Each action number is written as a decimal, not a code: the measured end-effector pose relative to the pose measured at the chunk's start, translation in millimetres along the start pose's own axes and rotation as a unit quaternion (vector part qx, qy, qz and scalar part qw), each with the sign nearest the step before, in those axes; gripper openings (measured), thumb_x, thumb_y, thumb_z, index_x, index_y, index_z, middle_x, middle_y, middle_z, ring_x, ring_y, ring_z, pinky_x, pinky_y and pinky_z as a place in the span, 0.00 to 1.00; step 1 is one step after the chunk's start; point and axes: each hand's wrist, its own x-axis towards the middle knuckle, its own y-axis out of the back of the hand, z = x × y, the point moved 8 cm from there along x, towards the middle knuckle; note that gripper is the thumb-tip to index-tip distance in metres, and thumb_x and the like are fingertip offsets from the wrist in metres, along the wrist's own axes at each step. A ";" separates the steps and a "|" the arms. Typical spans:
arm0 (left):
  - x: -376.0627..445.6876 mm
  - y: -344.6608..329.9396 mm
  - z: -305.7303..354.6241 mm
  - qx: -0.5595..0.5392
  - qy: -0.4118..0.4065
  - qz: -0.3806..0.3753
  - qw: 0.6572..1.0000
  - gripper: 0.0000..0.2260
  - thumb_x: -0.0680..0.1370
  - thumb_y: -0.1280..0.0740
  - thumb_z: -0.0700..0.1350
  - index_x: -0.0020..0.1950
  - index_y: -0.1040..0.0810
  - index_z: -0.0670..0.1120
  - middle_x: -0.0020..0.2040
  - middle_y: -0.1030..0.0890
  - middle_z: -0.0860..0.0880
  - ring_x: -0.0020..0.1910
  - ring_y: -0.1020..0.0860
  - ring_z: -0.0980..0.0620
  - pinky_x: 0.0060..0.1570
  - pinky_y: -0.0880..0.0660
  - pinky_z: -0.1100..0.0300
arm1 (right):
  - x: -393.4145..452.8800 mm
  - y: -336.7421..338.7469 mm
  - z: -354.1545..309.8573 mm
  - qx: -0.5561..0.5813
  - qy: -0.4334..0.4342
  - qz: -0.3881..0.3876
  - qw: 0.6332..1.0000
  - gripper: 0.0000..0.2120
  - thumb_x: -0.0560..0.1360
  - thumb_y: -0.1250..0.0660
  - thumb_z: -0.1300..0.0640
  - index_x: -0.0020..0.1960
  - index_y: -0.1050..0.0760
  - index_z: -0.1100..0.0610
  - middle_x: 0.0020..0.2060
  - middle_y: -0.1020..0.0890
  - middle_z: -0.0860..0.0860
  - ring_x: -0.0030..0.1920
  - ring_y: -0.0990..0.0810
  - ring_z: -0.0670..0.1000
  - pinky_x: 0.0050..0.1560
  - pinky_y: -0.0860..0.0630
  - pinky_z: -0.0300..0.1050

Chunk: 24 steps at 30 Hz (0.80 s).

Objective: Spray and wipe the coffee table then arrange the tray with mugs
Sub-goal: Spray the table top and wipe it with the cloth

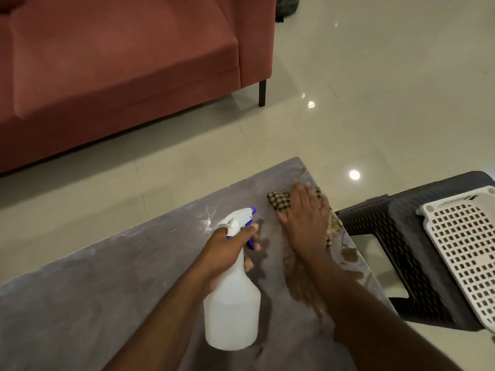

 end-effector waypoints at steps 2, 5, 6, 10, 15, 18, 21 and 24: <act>3.1 7.7 3.3 -0.002 -0.004 0.011 1.000 0.15 0.79 0.35 0.53 0.42 0.22 0.41 0.36 0.19 0.42 0.25 0.26 0.47 0.31 0.27 0.59 | 35.8 -5.3 -10.3 0.002 -0.028 -0.011 1.000 0.31 0.74 0.45 0.42 0.67 0.31 0.63 0.64 0.24 0.60 0.65 0.27 0.60 0.65 0.34 0.63; 8.9 21.8 15.3 -0.008 -0.034 0.066 0.997 0.15 0.79 0.35 0.50 0.39 0.25 0.41 0.32 0.23 0.43 0.23 0.26 0.48 0.30 0.27 0.59 | 35.2 -14.3 -51.9 -0.020 0.085 -0.004 0.996 0.29 0.73 0.44 0.47 0.67 0.31 0.65 0.63 0.24 0.63 0.64 0.26 0.61 0.65 0.31 0.62; 9.6 23.3 19.0 -0.007 -0.039 0.070 0.997 0.15 0.79 0.35 0.51 0.40 0.24 0.41 0.33 0.22 0.42 0.24 0.26 0.48 0.29 0.26 0.59 | 14.1 -20.5 -64.4 -0.028 0.170 -0.021 0.985 0.29 0.72 0.40 0.48 0.68 0.33 0.64 0.65 0.26 0.62 0.65 0.27 0.60 0.66 0.32 0.61; 12.7 24.9 28.9 0.011 -0.042 0.056 0.997 0.14 0.77 0.33 0.54 0.44 0.20 0.43 0.40 0.16 0.44 0.26 0.25 0.48 0.31 0.26 0.59 | -11.3 -5.9 -27.4 0.008 0.248 -0.049 0.967 0.39 0.64 0.25 0.44 0.69 0.33 0.58 0.66 0.26 0.56 0.66 0.27 0.56 0.70 0.38 0.53; 21.4 35.3 32.6 -0.015 -0.052 0.097 0.994 0.13 0.77 0.32 0.51 0.41 0.23 0.41 0.33 0.22 0.44 0.24 0.26 0.48 0.30 0.27 0.58 | 77.5 2.7 -29.1 0.043 0.062 0.036 0.997 0.20 0.70 0.36 0.49 0.58 0.30 0.59 0.69 0.31 0.59 0.68 0.32 0.63 0.67 0.34 0.61; 20.8 30.5 23.5 -0.035 -0.030 0.063 0.997 0.15 0.76 0.32 0.55 0.48 0.19 0.42 0.42 0.15 0.43 0.26 0.26 0.49 0.30 0.26 0.58 | 61.6 -10.4 -81.2 0.067 0.174 0.042 0.982 0.22 0.67 0.28 0.54 0.58 0.26 0.60 0.68 0.29 0.59 0.68 0.32 0.62 0.66 0.33 0.60; 13.7 35.6 10.3 -0.052 -0.007 0.068 0.996 0.16 0.76 0.31 0.55 0.47 0.18 0.42 0.46 0.15 0.41 0.26 0.26 0.48 0.33 0.26 0.57 | -7.5 -14.1 -53.8 0.021 0.310 -0.003 0.950 0.26 0.71 0.35 0.46 0.67 0.31 0.54 0.69 0.29 0.57 0.72 0.36 0.60 0.70 0.39 0.62; 5.0 35.5 -2.7 -0.077 0.003 0.064 0.995 0.14 0.76 0.32 0.54 0.46 0.19 0.42 0.48 0.16 0.40 0.25 0.27 0.49 0.31 0.27 0.58 | 9.7 -1.3 13.7 0.008 0.237 0.012 0.971 0.27 0.75 0.45 0.39 0.71 0.35 0.47 0.72 0.32 0.53 0.73 0.39 0.58 0.69 0.40 0.66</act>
